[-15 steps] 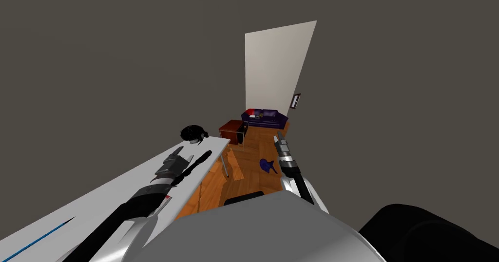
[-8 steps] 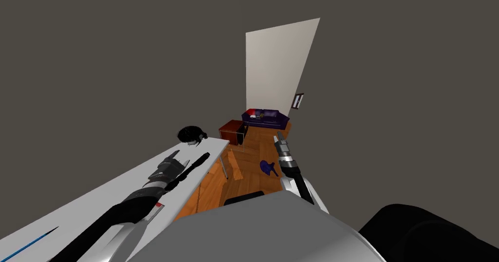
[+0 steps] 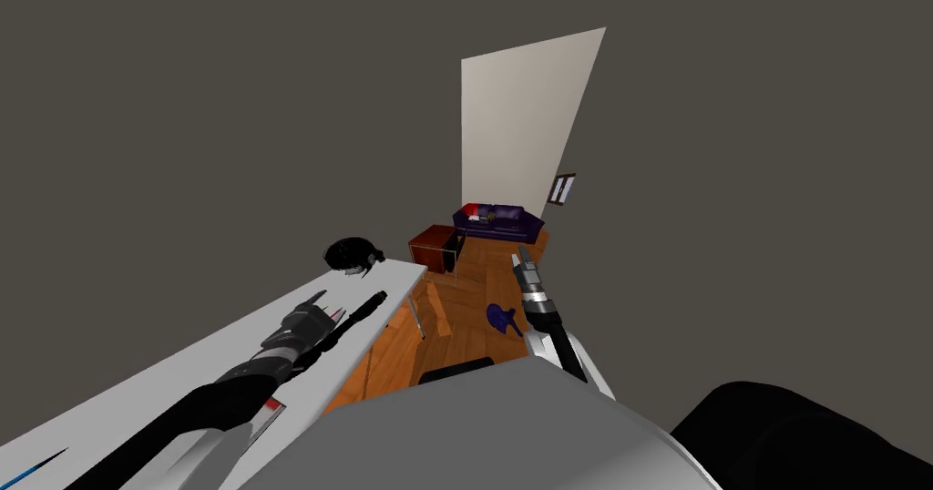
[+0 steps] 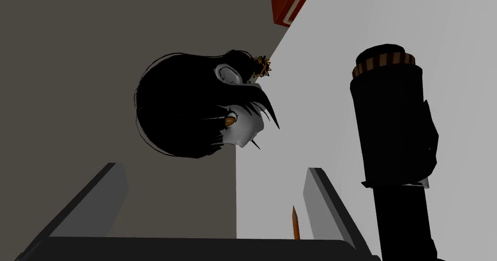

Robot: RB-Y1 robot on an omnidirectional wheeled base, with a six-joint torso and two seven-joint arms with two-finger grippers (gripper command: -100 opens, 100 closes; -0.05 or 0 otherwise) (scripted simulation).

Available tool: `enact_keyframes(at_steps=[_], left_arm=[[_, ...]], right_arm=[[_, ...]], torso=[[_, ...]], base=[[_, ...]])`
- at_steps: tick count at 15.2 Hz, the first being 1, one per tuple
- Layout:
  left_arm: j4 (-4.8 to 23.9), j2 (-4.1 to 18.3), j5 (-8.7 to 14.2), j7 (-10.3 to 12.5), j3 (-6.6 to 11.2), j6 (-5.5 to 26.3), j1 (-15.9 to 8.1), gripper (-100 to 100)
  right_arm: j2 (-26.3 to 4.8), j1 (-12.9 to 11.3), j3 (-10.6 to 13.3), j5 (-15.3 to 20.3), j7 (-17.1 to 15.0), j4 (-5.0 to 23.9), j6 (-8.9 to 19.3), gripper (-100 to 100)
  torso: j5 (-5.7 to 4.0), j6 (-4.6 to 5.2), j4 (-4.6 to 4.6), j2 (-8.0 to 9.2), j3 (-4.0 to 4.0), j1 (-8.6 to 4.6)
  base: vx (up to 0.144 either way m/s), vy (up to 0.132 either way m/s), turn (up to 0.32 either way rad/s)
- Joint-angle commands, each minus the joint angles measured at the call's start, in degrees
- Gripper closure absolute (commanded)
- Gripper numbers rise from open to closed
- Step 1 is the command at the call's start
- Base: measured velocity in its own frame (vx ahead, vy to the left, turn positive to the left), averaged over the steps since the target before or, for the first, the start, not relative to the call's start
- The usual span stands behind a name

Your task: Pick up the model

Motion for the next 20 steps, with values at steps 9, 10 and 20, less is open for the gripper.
enact_keyframes(at_steps=[9,10,20], left_arm=[[0.4,1.2,5.7,3.8,4.93,11.8,2.5,-100],[0.4,1.2,5.7,3.8,4.93,11.8,2.5,-100],[1.0,1.4,11.0,7.5,9.48,23.2,5.0,-100]], right_arm=[[0.0,0.0,0.0,0.0,0.0,0.0,0.0,0],[0.0,0.0,0.0,0.0,0.0,0.0,0.0,0],[0.0,0.0,0.0,0.0,0.0,0.0,0.0,0]], torso=[[0.02,0.0,-0.01,-0.03,-0.02,0.06],[0.02,0.0,0.0,-0.01,-0.01,0.07],[0.02,0.0,-0.01,-0.03,-0.02,0.05]], base=[[0.089,-0.037,0.035],[0.043,-0.017,0.013],[0.077,-0.031,0.031]])
